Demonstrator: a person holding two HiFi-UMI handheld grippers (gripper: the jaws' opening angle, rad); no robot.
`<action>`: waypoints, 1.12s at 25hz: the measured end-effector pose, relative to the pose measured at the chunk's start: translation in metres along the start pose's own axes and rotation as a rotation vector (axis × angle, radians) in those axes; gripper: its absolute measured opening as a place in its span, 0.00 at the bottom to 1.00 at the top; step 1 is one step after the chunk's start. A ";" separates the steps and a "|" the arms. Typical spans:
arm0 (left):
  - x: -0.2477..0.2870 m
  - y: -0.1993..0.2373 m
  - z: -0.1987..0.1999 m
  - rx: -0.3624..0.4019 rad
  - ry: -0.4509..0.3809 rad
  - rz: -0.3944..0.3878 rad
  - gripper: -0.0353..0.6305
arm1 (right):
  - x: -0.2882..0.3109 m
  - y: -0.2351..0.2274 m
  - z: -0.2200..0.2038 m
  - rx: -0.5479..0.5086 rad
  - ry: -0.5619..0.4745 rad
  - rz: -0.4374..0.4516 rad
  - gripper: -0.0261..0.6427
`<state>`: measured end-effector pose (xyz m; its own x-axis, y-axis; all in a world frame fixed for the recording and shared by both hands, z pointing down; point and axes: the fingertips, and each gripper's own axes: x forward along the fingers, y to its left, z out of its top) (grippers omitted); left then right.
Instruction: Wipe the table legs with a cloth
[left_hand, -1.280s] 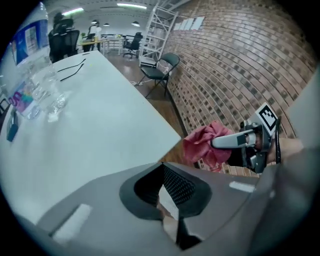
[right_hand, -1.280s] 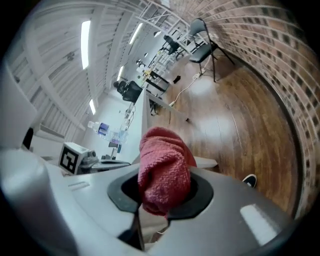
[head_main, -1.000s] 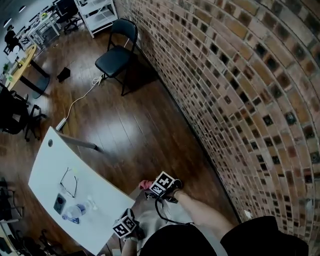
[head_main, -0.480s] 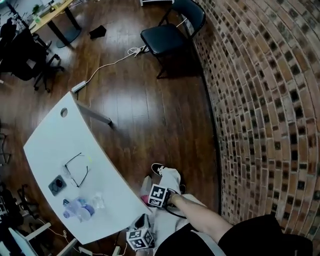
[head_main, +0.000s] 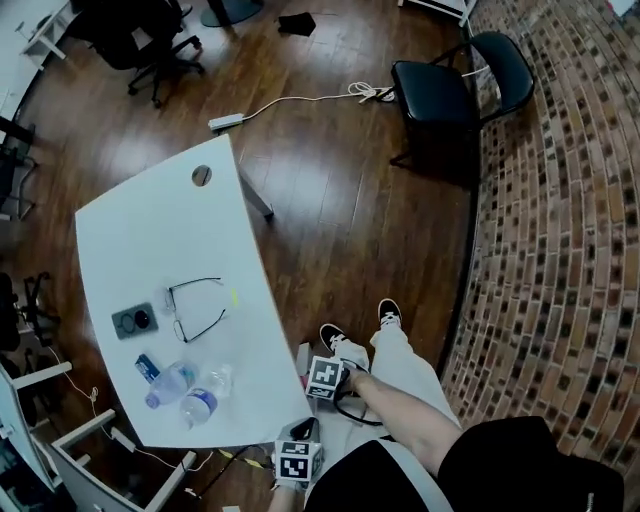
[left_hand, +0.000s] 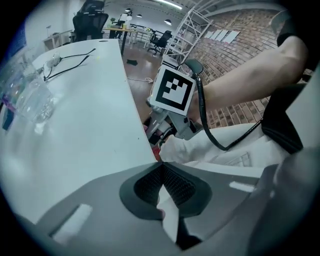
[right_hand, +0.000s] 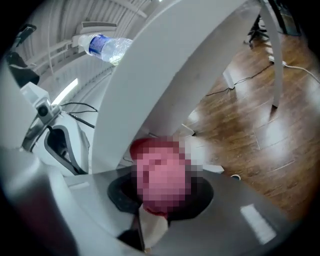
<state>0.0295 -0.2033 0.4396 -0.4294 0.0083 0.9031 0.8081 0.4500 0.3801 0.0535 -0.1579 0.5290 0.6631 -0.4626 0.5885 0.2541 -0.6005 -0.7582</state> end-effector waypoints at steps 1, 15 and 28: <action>0.000 0.003 0.008 -0.010 0.002 0.003 0.05 | -0.003 -0.003 0.005 -0.020 0.017 0.002 0.16; 0.003 0.035 0.123 -0.247 -0.031 0.095 0.05 | -0.105 -0.115 0.135 -0.134 -0.041 -0.072 0.16; 0.005 0.047 0.169 -0.376 0.061 0.157 0.05 | -0.192 -0.217 0.245 -0.284 -0.056 -0.147 0.16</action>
<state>-0.0025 -0.0313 0.4288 -0.2737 -0.0075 0.9618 0.9577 0.0898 0.2733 0.0436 0.2212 0.5112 0.6734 -0.3258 0.6636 0.1486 -0.8197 -0.5532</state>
